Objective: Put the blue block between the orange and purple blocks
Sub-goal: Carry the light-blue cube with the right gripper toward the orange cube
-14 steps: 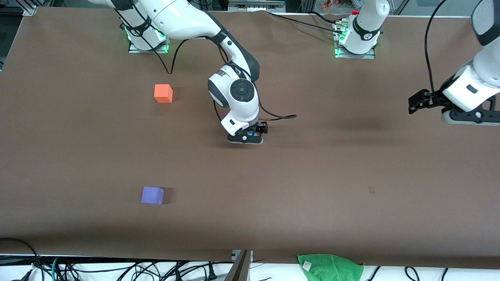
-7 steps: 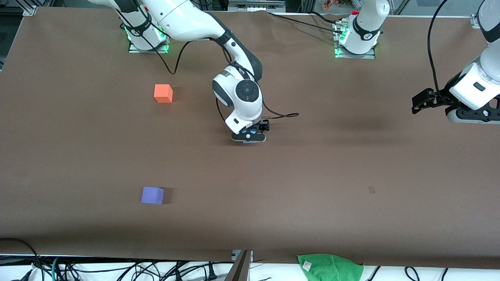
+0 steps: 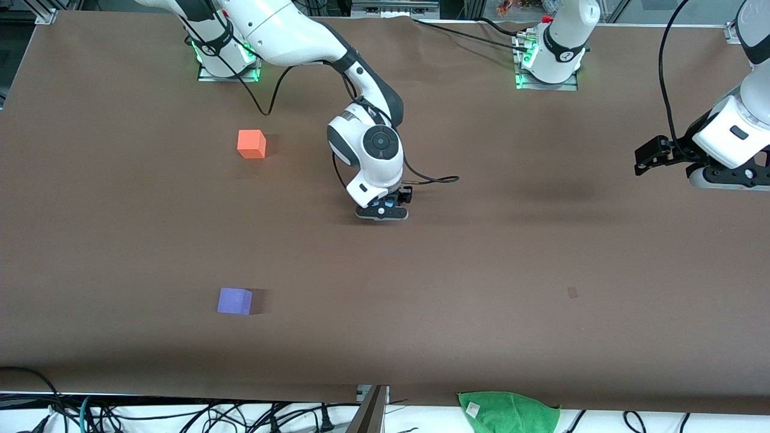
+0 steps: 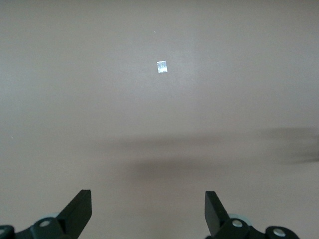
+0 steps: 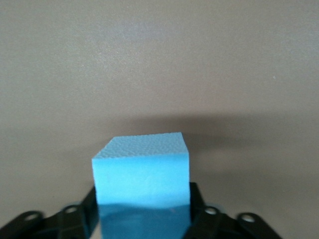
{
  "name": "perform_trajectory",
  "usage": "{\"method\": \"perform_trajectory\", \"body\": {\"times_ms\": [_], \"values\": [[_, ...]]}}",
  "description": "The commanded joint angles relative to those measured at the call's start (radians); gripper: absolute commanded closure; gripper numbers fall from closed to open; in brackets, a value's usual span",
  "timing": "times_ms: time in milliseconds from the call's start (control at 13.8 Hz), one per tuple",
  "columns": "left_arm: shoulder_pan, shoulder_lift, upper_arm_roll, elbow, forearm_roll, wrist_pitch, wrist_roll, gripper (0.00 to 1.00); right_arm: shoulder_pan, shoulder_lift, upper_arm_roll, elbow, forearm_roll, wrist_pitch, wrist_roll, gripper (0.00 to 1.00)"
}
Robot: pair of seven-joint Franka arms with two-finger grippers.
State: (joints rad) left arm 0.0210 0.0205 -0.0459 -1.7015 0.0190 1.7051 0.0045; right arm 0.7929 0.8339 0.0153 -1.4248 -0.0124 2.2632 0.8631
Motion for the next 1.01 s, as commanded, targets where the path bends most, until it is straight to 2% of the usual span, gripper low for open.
{"method": "perform_trajectory", "body": {"times_ms": [0, 217, 434, 506, 651, 796, 940], "values": [[-0.003, -0.002, -0.005, 0.013, -0.010, -0.019, 0.000, 0.00, 0.003, 0.002, -0.009, 0.024, -0.012, -0.004, 0.008, 0.56], [-0.003, -0.001, -0.003, 0.013, -0.008, -0.019, 0.000, 0.00, -0.024, -0.056, -0.024, 0.026, -0.017, -0.056, -0.016, 0.56], [-0.007, 0.001, -0.005, 0.011, -0.008, -0.019, 0.000, 0.00, -0.096, -0.156, -0.032, 0.020, -0.012, -0.261, -0.171, 0.56], [-0.007, 0.002, -0.005, 0.011, -0.008, -0.019, 0.000, 0.00, -0.118, -0.194, -0.052, 0.011, -0.014, -0.346, -0.206, 0.56], [-0.007, 0.003, -0.003, 0.011, -0.008, -0.019, 0.000, 0.00, -0.124, -0.255, -0.139, -0.017, -0.014, -0.421, -0.312, 0.56], [-0.009, 0.003, -0.003, 0.009, -0.008, -0.019, 0.000, 0.00, -0.133, -0.311, -0.231, -0.083, 0.005, -0.416, -0.442, 0.56], [-0.010, 0.003, -0.005, 0.009, -0.008, -0.019, 0.000, 0.00, -0.161, -0.347, -0.290, -0.143, 0.064, -0.401, -0.548, 0.56]]}}
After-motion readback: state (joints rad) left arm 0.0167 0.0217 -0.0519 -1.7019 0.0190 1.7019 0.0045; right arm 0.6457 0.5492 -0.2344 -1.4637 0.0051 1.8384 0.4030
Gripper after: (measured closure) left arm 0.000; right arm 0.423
